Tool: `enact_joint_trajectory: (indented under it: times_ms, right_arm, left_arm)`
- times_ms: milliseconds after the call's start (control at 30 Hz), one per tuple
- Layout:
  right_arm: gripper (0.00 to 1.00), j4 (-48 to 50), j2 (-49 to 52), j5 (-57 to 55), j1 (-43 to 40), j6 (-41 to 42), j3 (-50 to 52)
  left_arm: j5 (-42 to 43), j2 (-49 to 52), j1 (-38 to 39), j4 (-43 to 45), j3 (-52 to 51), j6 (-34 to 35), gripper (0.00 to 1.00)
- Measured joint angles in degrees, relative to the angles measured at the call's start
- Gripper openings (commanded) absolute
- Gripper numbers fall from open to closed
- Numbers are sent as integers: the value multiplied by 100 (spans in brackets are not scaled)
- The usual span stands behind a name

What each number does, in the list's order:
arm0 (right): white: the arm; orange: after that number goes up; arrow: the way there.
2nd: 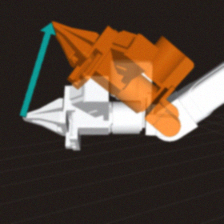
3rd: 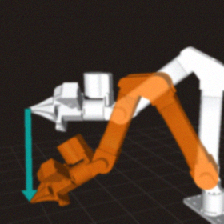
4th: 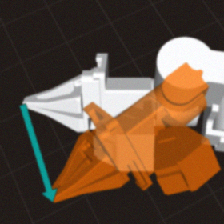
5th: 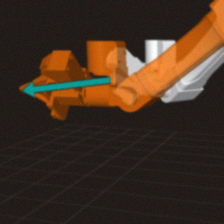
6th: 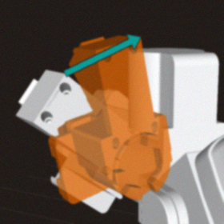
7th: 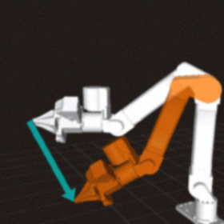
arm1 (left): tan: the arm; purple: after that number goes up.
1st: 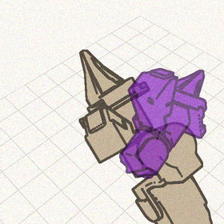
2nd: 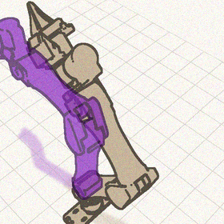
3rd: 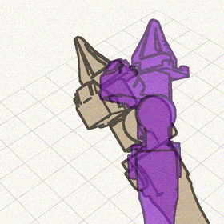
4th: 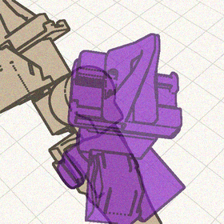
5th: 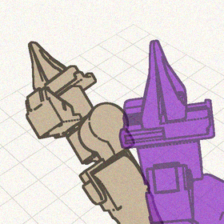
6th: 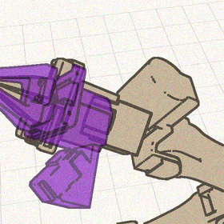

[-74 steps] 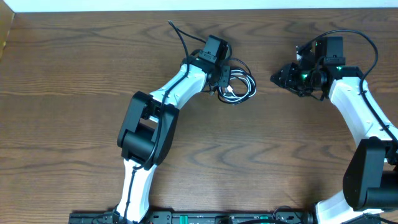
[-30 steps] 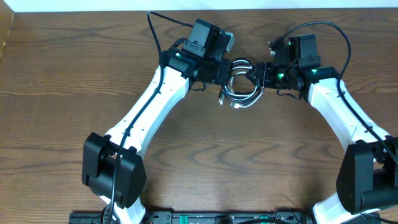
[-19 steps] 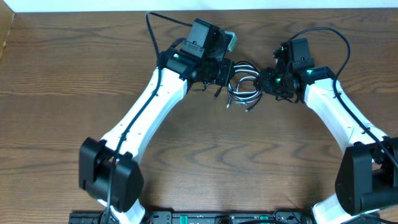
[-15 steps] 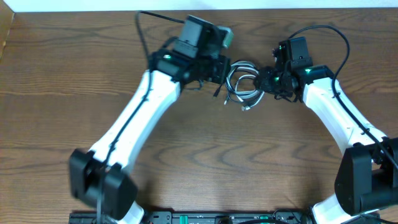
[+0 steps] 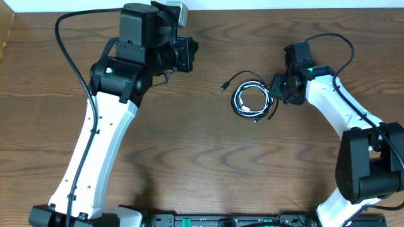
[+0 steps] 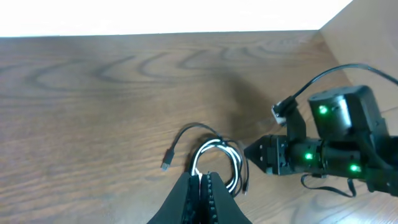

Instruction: Untangle cables

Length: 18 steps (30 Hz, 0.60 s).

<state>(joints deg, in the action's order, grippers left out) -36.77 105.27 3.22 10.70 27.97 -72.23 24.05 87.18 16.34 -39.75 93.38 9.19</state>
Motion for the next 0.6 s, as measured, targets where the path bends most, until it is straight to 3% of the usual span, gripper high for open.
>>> enact_joint_trajectory:
  times_ms: [167, 433, 600]
  right_arm:
    - [46, 286, 0, 13, 0, -485, 0]
    - [50, 422, 92, 824, -63, -2680, 0]
    - [48, 507, 369, 1204, -267, -3412, 0]
  left_arm:
    - [2, 227, 63, -101, 0, 0, 8]
    - [0, 597, 72, -177, 0, 2, 8]
    - [2, 756, 72, -258, 0, 2, 8]
